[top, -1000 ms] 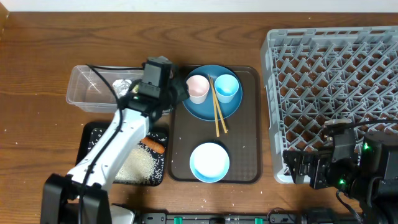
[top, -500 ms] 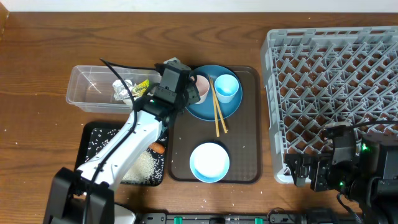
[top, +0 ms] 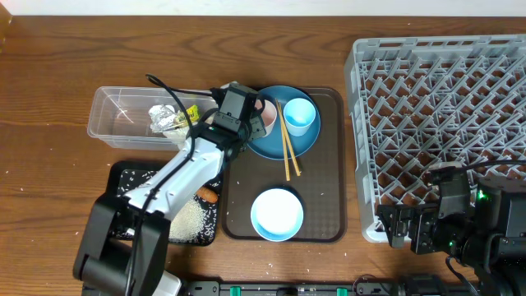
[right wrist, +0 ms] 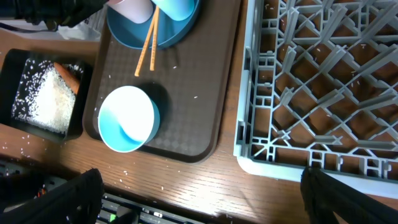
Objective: Sort waste into correct bins and load items into the dishwasher rack
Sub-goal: 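Grasp the pink cup on the blue plate with the left gripper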
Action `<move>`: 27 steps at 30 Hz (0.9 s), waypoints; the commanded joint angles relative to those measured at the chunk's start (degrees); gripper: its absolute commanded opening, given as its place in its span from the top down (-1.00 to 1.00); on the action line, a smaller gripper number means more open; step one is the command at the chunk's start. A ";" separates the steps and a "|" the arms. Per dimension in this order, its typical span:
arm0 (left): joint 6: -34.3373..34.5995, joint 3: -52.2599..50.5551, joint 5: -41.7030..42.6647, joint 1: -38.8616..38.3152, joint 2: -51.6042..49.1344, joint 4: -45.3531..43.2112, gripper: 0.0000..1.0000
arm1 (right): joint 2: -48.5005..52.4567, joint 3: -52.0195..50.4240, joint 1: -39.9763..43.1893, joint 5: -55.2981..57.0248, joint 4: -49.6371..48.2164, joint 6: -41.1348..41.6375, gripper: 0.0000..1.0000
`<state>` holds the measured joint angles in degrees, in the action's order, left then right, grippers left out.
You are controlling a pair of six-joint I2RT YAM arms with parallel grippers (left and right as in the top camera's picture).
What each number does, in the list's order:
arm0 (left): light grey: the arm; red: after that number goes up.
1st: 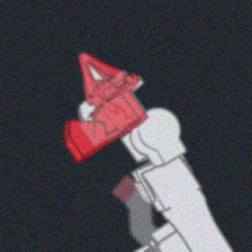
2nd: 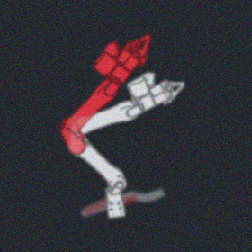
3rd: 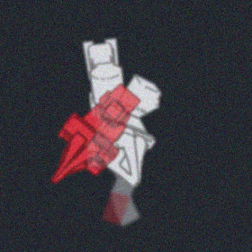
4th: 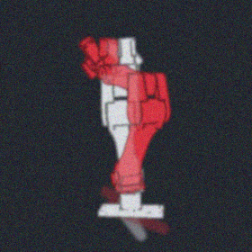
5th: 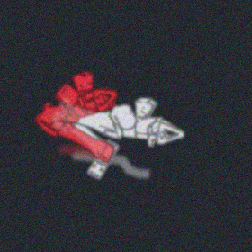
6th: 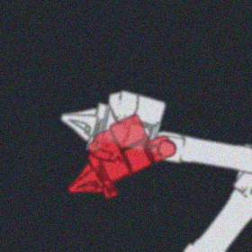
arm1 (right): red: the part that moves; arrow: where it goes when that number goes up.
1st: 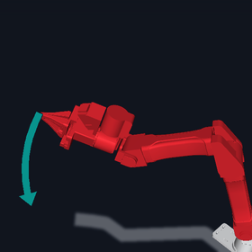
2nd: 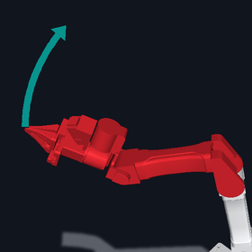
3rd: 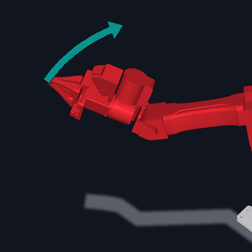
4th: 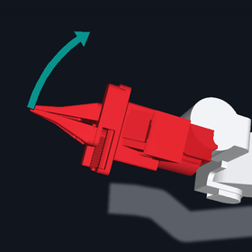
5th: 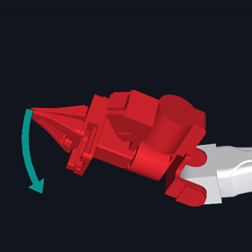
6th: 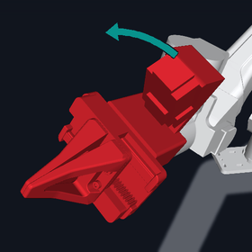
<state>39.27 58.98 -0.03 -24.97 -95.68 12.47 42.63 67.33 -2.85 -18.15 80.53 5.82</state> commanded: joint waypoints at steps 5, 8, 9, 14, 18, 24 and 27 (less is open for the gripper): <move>0.55 0.90 -1.09 -0.22 -0.63 -0.37 0.37 | 0.04 -0.37 0.63 0.37 0.11 -0.76 -0.99; 0.50 0.87 -1.09 -0.42 -1.31 -0.37 0.37 | 0.04 -0.37 0.63 0.39 0.13 -0.76 -0.99; 0.50 0.87 -1.09 -0.42 -1.64 -0.33 0.38 | 0.02 -0.37 0.63 0.37 0.13 -0.76 -0.99; 0.50 0.87 -1.09 -0.39 -3.08 -0.13 0.56 | 0.02 -0.37 0.63 0.39 0.13 -0.76 -0.98; 0.48 0.90 -1.11 -0.33 -2.49 -0.81 0.62 | 0.02 -0.37 0.63 0.39 0.13 -0.76 -0.98; 0.46 0.90 -1.14 -0.33 0.04 -0.83 0.85 | 0.02 -0.37 0.63 0.39 0.11 -0.76 -0.98; 0.46 0.90 -1.11 -0.33 1.22 -0.81 0.87 | 0.02 -0.37 0.63 0.39 0.26 -0.76 -0.98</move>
<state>40.12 58.98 -0.38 -25.23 -96.86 11.75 42.63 67.33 -2.85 -18.13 80.60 5.82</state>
